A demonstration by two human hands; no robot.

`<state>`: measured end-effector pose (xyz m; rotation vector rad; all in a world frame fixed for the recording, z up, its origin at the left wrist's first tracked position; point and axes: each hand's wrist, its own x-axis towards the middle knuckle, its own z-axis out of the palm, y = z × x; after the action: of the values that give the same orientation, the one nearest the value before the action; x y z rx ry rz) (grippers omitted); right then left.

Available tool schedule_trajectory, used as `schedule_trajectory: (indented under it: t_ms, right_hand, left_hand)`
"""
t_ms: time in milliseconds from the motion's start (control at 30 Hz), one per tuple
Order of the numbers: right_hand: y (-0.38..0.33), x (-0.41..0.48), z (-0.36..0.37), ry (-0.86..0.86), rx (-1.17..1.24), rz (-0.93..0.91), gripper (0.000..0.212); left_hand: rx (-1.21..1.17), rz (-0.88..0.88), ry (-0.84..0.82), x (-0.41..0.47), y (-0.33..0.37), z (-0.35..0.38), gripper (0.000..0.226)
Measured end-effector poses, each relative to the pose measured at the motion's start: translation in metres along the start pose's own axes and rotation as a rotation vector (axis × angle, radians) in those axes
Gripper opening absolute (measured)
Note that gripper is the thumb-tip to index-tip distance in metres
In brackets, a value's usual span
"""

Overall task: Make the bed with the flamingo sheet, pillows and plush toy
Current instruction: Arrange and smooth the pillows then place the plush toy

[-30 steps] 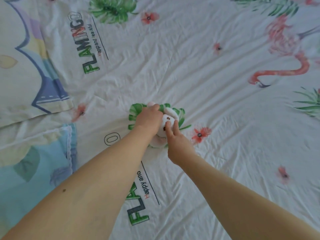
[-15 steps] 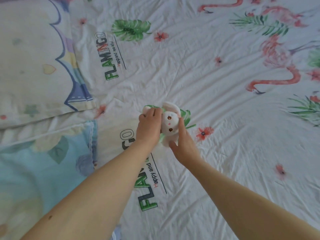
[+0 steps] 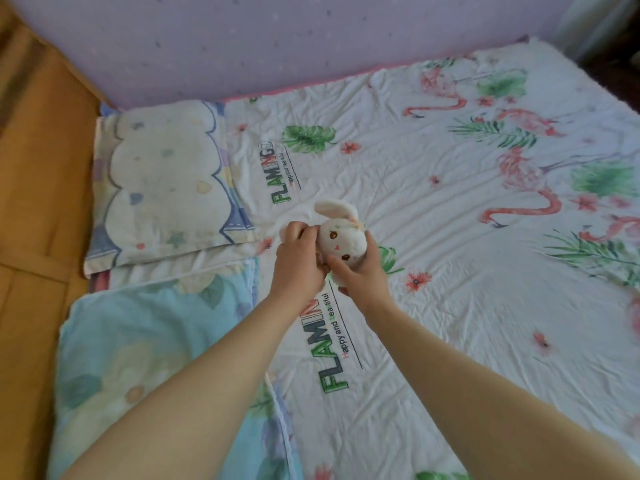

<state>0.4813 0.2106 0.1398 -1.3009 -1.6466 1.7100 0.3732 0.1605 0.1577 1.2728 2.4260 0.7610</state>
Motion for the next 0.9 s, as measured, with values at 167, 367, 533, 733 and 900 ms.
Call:
schedule_trajectory:
  t_ms: [167,367,533,733,900]
  right_hand:
    - [-0.033,-0.044,0.018,0.022,0.062,-0.087,0.092]
    - [-0.081,-0.094,0.034,0.093,0.113,-0.172,0.075]
    - [-0.113,-0.132,0.046,0.119,0.094,-0.224,0.064]
    - [-0.144,-0.167,0.048,0.096,0.090,-0.300,0.064]
    - [-0.168,-0.190,0.045,0.040,0.078,-0.337,0.057]
  left_hand:
    - [-0.092,0.012,-0.013,-0.041,0.005,-0.057,0.049]
    - [-0.204,0.065,0.016,-0.081,0.013,-0.122,0.049]
    - [-0.223,0.115,0.014,-0.113,0.016,-0.170,0.054]
    - [-0.140,0.162,-0.008,-0.138,0.020,-0.214,0.060]
    - [-0.186,0.162,-0.004,-0.155,0.027,-0.242,0.022]
